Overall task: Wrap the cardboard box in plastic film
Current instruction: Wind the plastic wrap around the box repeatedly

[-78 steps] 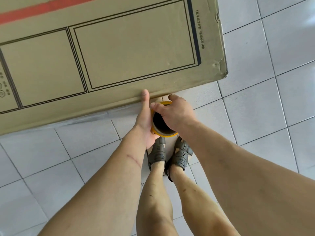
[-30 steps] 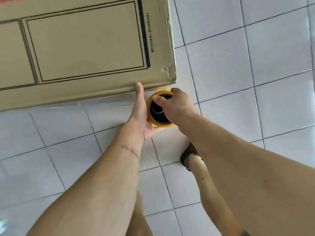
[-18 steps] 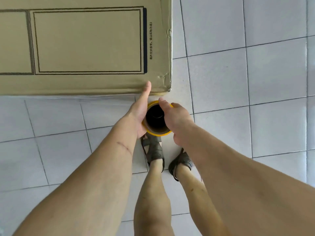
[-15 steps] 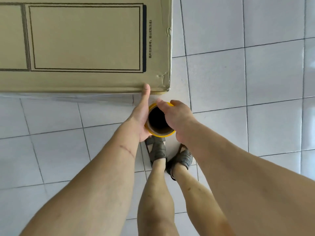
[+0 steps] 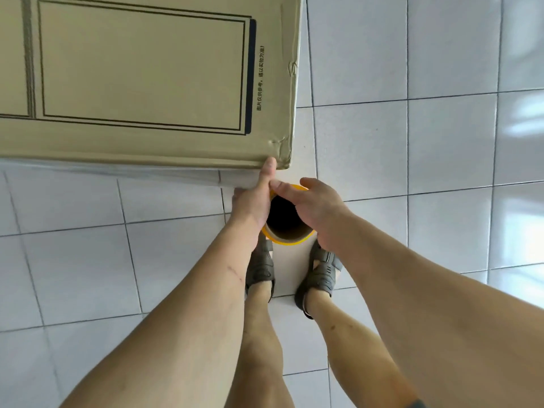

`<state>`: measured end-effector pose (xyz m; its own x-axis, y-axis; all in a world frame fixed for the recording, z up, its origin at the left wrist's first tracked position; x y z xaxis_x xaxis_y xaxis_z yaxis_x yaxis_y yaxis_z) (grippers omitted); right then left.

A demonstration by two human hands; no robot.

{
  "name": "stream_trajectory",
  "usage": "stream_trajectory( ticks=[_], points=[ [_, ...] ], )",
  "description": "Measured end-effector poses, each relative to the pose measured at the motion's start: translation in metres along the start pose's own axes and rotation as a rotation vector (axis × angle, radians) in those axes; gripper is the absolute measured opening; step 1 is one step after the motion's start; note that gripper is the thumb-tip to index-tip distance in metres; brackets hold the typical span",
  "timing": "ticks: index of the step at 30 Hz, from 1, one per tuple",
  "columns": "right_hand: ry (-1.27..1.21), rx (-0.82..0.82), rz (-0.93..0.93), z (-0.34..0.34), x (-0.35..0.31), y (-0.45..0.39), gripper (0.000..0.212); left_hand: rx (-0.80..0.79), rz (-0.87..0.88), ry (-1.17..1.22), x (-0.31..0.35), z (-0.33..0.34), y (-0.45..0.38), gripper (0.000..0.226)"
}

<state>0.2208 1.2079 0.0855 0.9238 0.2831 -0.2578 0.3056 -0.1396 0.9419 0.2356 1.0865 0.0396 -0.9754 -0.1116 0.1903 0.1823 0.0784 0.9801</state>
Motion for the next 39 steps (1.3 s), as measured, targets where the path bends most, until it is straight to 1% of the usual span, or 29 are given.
stream_trajectory(
  ticks=[1,2,4,5,6,8,10,11,12,13,14,15,16,18,19,20,21,23,24,25,26,27,28,29,31,33,36,38,39],
  points=[
    [-0.068,-0.025,0.006,0.001,0.001,0.002,0.090,0.040,0.026,-0.039,0.002,0.000,-0.005,0.141],
    [-0.128,-0.042,0.012,0.001,0.005,-0.001,0.095,0.022,0.022,-0.014,0.007,0.003,-0.002,0.128],
    [-0.176,-0.039,0.018,0.001,0.014,-0.012,0.106,-0.079,-0.022,0.039,0.018,0.008,0.014,0.095],
    [-0.157,-0.026,0.002,-0.001,0.011,-0.012,0.104,-0.114,-0.024,0.086,0.020,0.011,0.016,0.088],
    [-0.110,-0.006,-0.028,-0.004,0.005,-0.009,0.094,-0.130,-0.040,0.121,0.018,0.015,0.016,0.088],
    [0.004,0.002,-0.065,-0.011,-0.002,-0.009,0.074,-0.168,-0.064,0.173,0.009,0.021,0.016,0.093],
    [0.077,0.013,-0.093,-0.024,-0.006,-0.016,0.071,-0.149,-0.071,0.206,0.004,0.030,0.017,0.101],
    [0.096,0.005,-0.101,-0.029,-0.006,-0.020,0.072,-0.119,-0.047,0.204,0.002,0.033,0.013,0.115],
    [0.106,-0.022,-0.101,-0.032,-0.006,-0.022,0.075,-0.053,-0.023,0.190,0.000,0.036,0.005,0.136],
    [0.109,-0.053,-0.094,-0.035,-0.005,-0.022,0.082,0.034,-0.016,0.170,-0.002,0.037,-0.004,0.156],
    [0.097,-0.076,-0.071,-0.037,-0.001,-0.023,0.092,0.106,-0.015,0.149,-0.004,0.038,-0.011,0.166],
    [0.076,-0.086,-0.050,-0.040,0.004,-0.026,0.101,0.124,-0.011,0.166,-0.003,0.040,-0.012,0.164],
    [0.063,-0.088,-0.045,-0.041,0.007,-0.029,0.105,0.085,-0.012,0.215,0.000,0.043,-0.006,0.152],
    [0.117,-0.102,-0.097,-0.045,0.000,-0.029,0.091,-0.028,-0.016,0.320,0.001,0.051,0.009,0.119],
    [0.168,-0.105,-0.119,-0.051,-0.005,-0.031,0.082,-0.071,-0.020,0.352,-0.002,0.057,0.010,0.114],
    [0.215,-0.103,-0.125,-0.056,-0.009,-0.034,0.078,-0.095,-0.026,0.359,-0.007,0.063,0.008,0.118],
    [0.239,-0.103,-0.116,-0.061,-0.014,-0.036,0.077,-0.100,-0.021,0.359,-0.009,0.066,0.008,0.128],
    [0.269,-0.115,-0.113,-0.070,-0.019,-0.040,0.082,-0.001,-0.015,0.348,-0.006,0.073,0.007,0.155],
    [0.280,-0.139,-0.102,-0.072,-0.020,-0.038,0.088,0.091,0.027,0.323,-0.001,0.074,0.004,0.154],
    [0.272,-0.172,-0.086,-0.074,-0.019,-0.036,0.096,0.156,0.063,0.290,0.002,0.075,0.000,0.146],
    [0.248,-0.193,-0.071,-0.074,-0.014,-0.038,0.106,0.161,0.086,0.299,0.005,0.075,-0.004,0.143],
    [0.228,-0.202,-0.069,-0.074,-0.011,-0.041,0.116,0.132,0.082,0.351,0.006,0.075,-0.010,0.147],
    [0.223,-0.196,-0.075,-0.075,-0.012,-0.043,0.118,0.087,0.058,0.408,0.005,0.075,-0.015,0.156],
    [0.240,-0.182,-0.098,-0.077,-0.016,-0.044,0.113,0.046,0.034,0.450,0.002,0.078,-0.023,0.162],
    [0.319,-0.146,-0.152,-0.084,-0.029,-0.047,0.094,-0.040,-0.004,0.532,-0.003,0.090,-0.031,0.169],
    [0.414,-0.144,-0.191,-0.091,-0.043,-0.050,0.083,-0.072,-0.012,0.636,-0.002,0.100,-0.023,0.173],
    [0.489,-0.168,-0.198,-0.092,-0.058,-0.047,0.078,-0.002,0.011,0.694,0.002,0.107,-0.026,0.177],
    [0.469,-0.201,-0.155,-0.093,-0.056,-0.046,0.079,0.046,0.021,0.741,-0.002,0.111,-0.039,0.169],
    [0.470,-0.202,-0.159,-0.094,-0.054,-0.047,0.078,0.028,0.011,0.758,-0.004,0.113,-0.044,0.164]
  ],
)
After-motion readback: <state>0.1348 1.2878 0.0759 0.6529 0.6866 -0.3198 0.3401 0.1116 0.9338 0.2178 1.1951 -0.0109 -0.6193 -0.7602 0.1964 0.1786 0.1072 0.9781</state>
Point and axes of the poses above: each hand's wrist, its own y-axis away from the middle knuckle, its own z-axis out of the palm, x = y × z, the point moved 1 cm from there along -y, towards the middle knuckle, and after that the axes turned 1 degree about -y, right-handed, at the moved point
